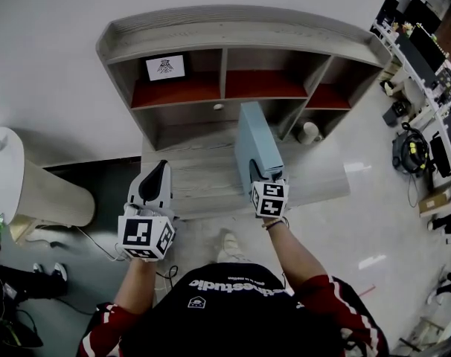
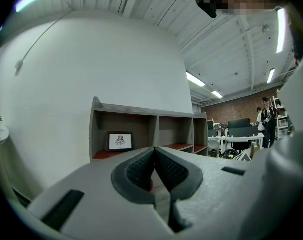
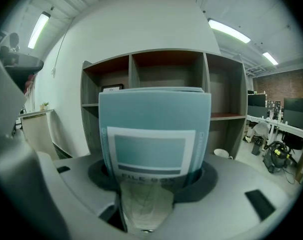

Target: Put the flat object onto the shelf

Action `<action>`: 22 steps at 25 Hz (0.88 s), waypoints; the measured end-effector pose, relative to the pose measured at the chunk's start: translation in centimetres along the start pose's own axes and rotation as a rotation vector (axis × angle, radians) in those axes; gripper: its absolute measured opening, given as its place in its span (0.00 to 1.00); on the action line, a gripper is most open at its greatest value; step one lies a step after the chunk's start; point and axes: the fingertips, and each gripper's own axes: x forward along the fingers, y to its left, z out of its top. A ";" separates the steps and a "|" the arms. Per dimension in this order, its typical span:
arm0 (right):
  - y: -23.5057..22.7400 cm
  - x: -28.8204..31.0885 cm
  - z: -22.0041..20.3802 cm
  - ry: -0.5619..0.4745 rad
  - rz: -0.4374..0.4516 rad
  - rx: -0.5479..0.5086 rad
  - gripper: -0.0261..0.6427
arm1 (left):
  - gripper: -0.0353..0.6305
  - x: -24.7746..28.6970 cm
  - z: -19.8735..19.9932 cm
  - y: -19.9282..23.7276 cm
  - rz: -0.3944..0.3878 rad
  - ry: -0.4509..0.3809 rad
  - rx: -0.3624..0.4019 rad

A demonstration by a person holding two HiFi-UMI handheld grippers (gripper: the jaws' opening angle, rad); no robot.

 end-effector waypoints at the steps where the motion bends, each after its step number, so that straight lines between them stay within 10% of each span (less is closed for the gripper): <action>1: 0.0 0.4 -0.1 0.004 -0.002 0.001 0.44 | 0.06 0.2 0.0 0.1 0.003 0.002 0.000; 22: -0.2 8.4 1.2 -0.023 -0.071 0.005 0.44 | 0.06 2.8 -0.5 2.7 0.069 0.027 0.004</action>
